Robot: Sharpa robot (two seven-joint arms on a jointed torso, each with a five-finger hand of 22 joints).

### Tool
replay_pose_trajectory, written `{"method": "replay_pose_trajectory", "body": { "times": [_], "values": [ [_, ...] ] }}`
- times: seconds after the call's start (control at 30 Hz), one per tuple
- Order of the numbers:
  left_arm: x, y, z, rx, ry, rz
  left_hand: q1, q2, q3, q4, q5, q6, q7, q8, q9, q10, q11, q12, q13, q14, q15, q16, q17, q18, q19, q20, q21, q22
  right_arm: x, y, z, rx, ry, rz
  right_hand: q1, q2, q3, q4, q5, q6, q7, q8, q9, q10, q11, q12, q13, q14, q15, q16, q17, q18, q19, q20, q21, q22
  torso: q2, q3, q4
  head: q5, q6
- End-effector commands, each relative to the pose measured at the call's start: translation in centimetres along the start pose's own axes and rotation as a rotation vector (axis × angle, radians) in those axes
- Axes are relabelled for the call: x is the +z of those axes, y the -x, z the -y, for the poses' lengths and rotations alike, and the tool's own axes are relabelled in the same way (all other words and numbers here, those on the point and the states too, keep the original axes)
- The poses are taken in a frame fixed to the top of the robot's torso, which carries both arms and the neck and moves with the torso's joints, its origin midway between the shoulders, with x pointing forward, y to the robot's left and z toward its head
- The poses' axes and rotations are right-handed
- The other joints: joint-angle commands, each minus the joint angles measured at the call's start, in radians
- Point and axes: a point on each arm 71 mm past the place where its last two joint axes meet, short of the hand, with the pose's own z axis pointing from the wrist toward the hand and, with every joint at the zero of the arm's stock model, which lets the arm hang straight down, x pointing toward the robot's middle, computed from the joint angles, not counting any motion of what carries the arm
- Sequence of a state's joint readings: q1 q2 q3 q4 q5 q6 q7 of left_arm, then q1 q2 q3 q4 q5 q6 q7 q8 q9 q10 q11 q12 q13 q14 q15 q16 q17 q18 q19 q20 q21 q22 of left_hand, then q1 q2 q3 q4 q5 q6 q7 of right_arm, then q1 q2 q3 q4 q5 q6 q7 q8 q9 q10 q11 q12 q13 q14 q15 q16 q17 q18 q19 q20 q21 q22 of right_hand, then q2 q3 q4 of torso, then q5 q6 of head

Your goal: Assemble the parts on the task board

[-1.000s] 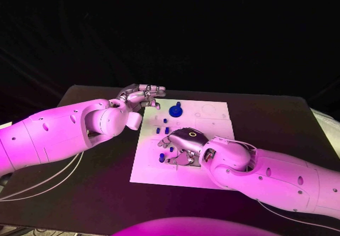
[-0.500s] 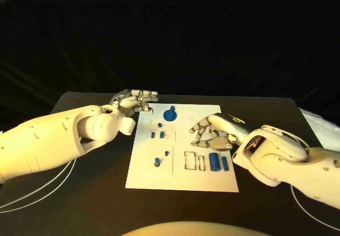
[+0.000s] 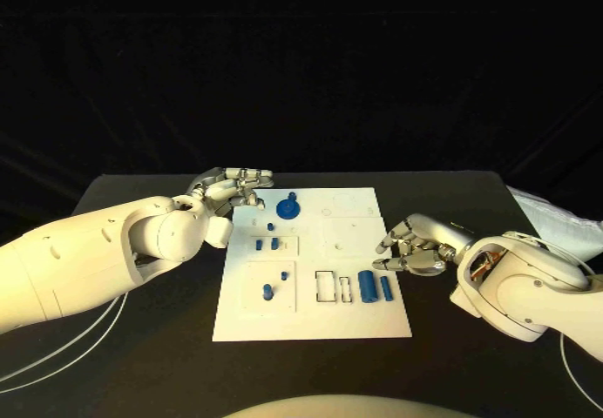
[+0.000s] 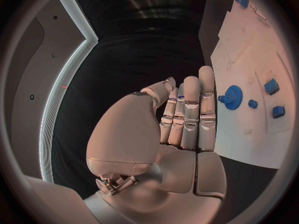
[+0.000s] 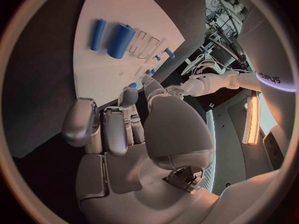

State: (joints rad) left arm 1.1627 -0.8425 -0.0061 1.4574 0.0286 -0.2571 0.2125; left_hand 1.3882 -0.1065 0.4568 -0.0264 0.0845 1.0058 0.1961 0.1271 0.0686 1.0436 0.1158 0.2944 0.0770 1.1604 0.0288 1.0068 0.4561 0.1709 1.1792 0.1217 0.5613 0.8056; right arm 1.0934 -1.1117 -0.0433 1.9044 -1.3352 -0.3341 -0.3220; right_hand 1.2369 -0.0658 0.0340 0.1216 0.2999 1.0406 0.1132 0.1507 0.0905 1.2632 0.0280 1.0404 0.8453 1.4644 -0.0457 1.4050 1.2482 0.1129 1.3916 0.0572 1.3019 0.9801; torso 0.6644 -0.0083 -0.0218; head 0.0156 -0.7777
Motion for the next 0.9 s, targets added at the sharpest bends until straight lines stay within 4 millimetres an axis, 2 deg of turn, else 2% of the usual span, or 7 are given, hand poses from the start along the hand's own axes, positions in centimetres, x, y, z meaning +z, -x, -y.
{"method": "replay_pose_trajectory", "body": {
  "times": [0.03,0.4,0.53,0.67,0.83,0.9],
  "values": [
    [0.0,-0.2,-0.1,-0.002,-0.002,-0.02,-0.004,0.006,0.003,-0.004,0.006,-0.009,-0.001,0.003,0.0,-0.007,0.003,0.005,-0.001,0.006,-0.002,0.005,-0.001,0.012,0.003,0.001,-0.005,-0.002,0.0,-0.8,0.7,-0.047,-0.108,-0.05,-0.011,-0.003,-0.018,0.009,0.006,-0.003,-0.002,0.007,0.003,0.001,-0.001,0.019,0.03,0.057,-0.004,0.005,0.005,-0.012,0.006,0.0,0.008,0.006,0.001,-0.0003,0.0012,-0.002,-0.001],
    [-0.1,-0.1,-0.3,-0.004,0.002,-0.019,-0.004,0.006,0.003,-0.004,0.006,-0.009,-0.001,0.003,0.0,-0.007,0.003,0.005,-0.001,0.006,-0.002,0.005,-0.001,0.012,0.003,0.001,-0.005,-0.002,0.8,-3.0,0.2,-0.07,-0.142,-0.09,-0.018,0.006,-0.063,0.052,0.034,-0.002,-0.003,0.016,0.009,0.011,-0.002,0.066,0.11,0.057,-0.003,0.013,0.017,-0.014,0.004,0.001,0.016,0.018,0.001,-0.0015,-0.0027,0.001,-0.004],
    [-0.1,-0.1,-0.3,-0.004,0.002,-0.019,-0.004,0.006,0.003,-0.004,0.006,-0.009,-0.001,0.003,0.0,-0.007,0.003,0.005,-0.001,0.006,-0.002,0.005,-0.001,0.012,0.003,0.001,-0.005,-0.002,1.0,-3.4,0.3,-0.093,-0.149,-0.097,-0.018,0.009,-0.073,0.062,0.037,-0.002,-0.003,0.017,0.011,0.018,-0.002,0.079,0.132,0.058,-0.003,0.019,0.028,-0.014,0.004,0.001,0.019,0.023,0.001,-0.0008,-0.0018,0.001,-0.005],
    [-0.1,0.0,-0.3,-0.004,0.002,-0.018,-0.004,0.006,0.003,-0.004,0.006,-0.009,-0.001,0.003,0.0,-0.007,0.003,0.005,-0.001,0.006,-0.002,0.005,-0.001,0.012,0.003,0.001,-0.005,-0.002,1.3,-3.7,0.4,-0.113,-0.156,-0.103,-0.019,0.012,-0.085,0.076,0.037,0.003,-0.005,0.021,0.014,0.024,-0.003,0.091,0.152,0.059,-0.004,0.021,0.031,-0.014,0.004,0.0,0.021,0.025,0.001,-0.0023,-0.0019,0.001,-0.007],
    [-0.2,0.0,-0.3,-0.004,0.003,-0.019,-0.004,0.006,0.003,-0.004,0.006,-0.009,-0.001,0.003,0.0,-0.007,0.003,0.005,-0.001,0.006,-0.002,0.005,-0.001,0.012,0.003,0.001,-0.005,-0.002,1.6,-4.2,0.1,-0.13,-0.149,-0.109,-0.019,0.017,-0.1,0.094,0.042,0.012,-0.009,0.028,0.019,0.033,-0.006,0.106,0.178,0.058,-0.006,0.021,0.032,-0.014,0.002,-0.001,0.022,0.026,0.002,-0.0008,-0.0017,0.003,-0.01],
    [-0.2,0.0,-0.3,-0.004,0.003,-0.019,-0.004,0.006,0.003,-0.004,0.006,-0.009,-0.001,0.003,0.0,-0.007,0.003,0.005,-0.001,0.006,-0.002,0.005,-0.001,0.012,0.003,0.001,-0.005,-0.002,1.7,-4.5,0.0,-0.135,-0.146,-0.117,-0.019,0.018,-0.103,0.098,0.043,0.015,-0.01,0.03,0.02,0.034,-0.006,0.108,0.181,0.058,-0.006,0.021,0.032,-0.014,0.002,-0.001,0.023,0.027,0.001,-0.0014,-0.0015,0.002,-0.011]
  ]
}}
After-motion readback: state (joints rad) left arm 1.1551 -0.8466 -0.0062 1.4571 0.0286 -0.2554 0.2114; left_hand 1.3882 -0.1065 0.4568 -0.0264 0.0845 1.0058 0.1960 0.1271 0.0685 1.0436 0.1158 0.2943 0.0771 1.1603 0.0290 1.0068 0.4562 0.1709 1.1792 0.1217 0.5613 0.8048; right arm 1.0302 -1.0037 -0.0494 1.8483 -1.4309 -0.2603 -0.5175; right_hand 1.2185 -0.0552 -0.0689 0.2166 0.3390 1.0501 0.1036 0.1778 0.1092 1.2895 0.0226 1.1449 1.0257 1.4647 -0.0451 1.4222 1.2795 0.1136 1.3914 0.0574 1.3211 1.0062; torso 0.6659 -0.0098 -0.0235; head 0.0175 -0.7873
